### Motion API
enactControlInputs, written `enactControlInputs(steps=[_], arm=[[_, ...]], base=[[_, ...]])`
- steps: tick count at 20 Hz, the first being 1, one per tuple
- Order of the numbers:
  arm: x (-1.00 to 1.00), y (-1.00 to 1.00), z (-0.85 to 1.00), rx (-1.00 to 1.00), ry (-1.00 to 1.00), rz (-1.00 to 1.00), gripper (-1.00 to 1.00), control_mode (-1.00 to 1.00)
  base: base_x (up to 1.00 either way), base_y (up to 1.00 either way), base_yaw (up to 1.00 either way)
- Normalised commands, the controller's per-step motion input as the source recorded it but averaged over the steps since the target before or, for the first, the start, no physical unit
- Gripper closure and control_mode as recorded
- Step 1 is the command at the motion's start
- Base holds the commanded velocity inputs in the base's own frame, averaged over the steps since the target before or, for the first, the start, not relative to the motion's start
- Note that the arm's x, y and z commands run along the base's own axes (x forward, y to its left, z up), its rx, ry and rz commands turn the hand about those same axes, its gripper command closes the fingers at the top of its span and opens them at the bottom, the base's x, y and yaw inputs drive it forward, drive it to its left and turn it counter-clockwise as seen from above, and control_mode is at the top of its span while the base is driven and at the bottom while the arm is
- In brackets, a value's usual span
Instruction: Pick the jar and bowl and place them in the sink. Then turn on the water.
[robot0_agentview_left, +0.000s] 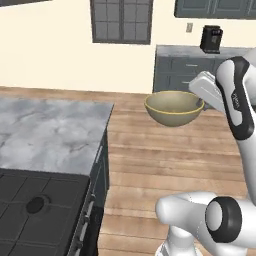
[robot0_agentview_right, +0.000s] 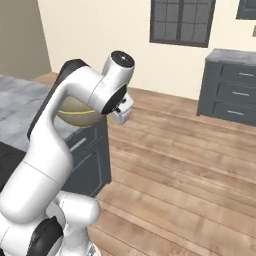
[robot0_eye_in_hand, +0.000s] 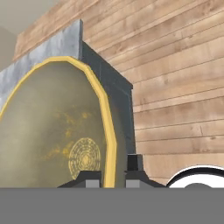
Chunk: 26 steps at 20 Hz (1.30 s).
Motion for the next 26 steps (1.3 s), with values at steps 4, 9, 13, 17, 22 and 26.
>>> enactControlInputs(steps=[4, 9, 13, 17, 22, 26], arm=[[0.00, 0.00, 0.00, 0.00, 0.00, 0.00, 1.00, 1.00], [0.00, 0.00, 0.00, 0.00, 0.00, 0.00, 1.00, 1.00], [0.00, 0.00, 0.00, 0.00, 0.00, 0.00, 1.00, 1.00], [0.00, 0.00, 0.00, 0.00, 0.00, 0.00, 1.00, 1.00], [0.00, 0.00, 0.00, 0.00, 0.00, 0.00, 1.00, 1.00], [0.00, 0.00, 0.00, 0.00, 0.00, 0.00, 1.00, 1.00]], base=[[0.12, -0.07, -0.44], [0.50, 0.00, -0.43], [0.52, 0.00, -0.34], [0.88, 0.00, -0.22], [0.85, 0.00, -0.14], [0.95, -0.01, -0.20]])
